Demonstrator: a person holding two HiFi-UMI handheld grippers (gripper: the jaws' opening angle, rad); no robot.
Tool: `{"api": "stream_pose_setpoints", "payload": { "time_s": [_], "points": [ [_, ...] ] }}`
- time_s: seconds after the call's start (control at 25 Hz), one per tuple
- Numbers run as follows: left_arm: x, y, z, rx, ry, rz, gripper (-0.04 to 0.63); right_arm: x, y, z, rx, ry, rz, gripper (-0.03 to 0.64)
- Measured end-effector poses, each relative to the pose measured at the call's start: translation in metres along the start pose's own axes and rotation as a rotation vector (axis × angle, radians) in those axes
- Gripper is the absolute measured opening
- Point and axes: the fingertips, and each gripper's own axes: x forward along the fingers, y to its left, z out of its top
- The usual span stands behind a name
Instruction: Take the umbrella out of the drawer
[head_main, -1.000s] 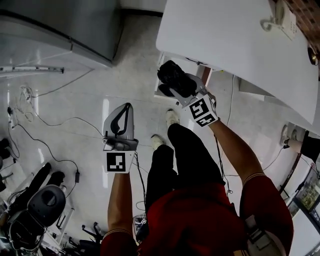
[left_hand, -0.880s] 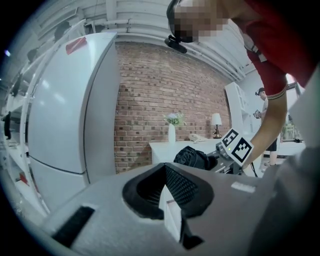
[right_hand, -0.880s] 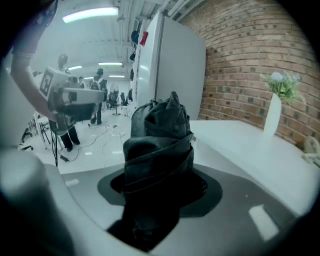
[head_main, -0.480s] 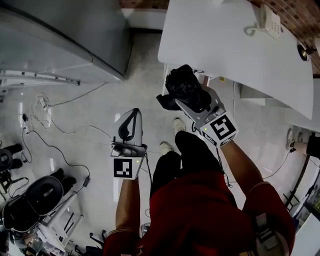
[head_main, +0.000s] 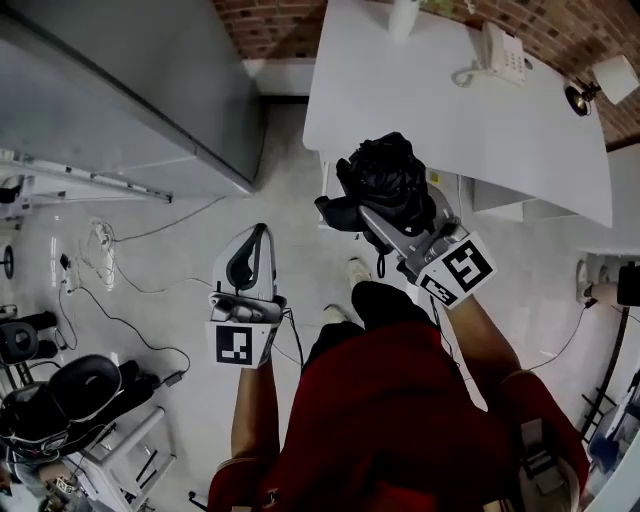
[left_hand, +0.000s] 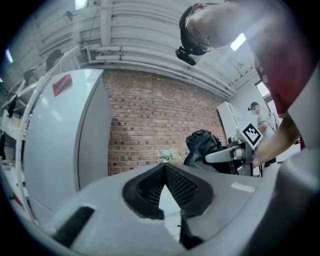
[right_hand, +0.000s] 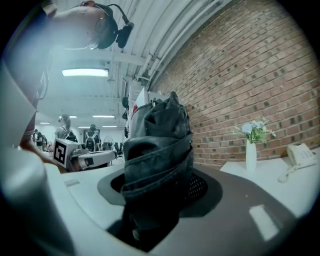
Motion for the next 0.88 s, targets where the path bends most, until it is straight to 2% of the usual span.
{"api": "stream_pose_setpoints", "payload": {
  "time_s": [0.16,0.36,0.88],
  "points": [
    [-0.006,-0.009,0.023,0.012,-0.032,-0.006,0.006,-0.021,0.005,0.024,0.024,-0.062,-0.002,0.245],
    [-0.016,-0.041,0.051,0.029,-0.077,-0.028,0.005,-0.06,0.016,0.042,0.03,-0.096,-0.002,0.245],
    [-0.015,-0.04,0.051,0.01,-0.096,-0.039,0.006,-0.069,0.02,0.046,0.018,-0.095,-0.016,0.245]
  ]
}}
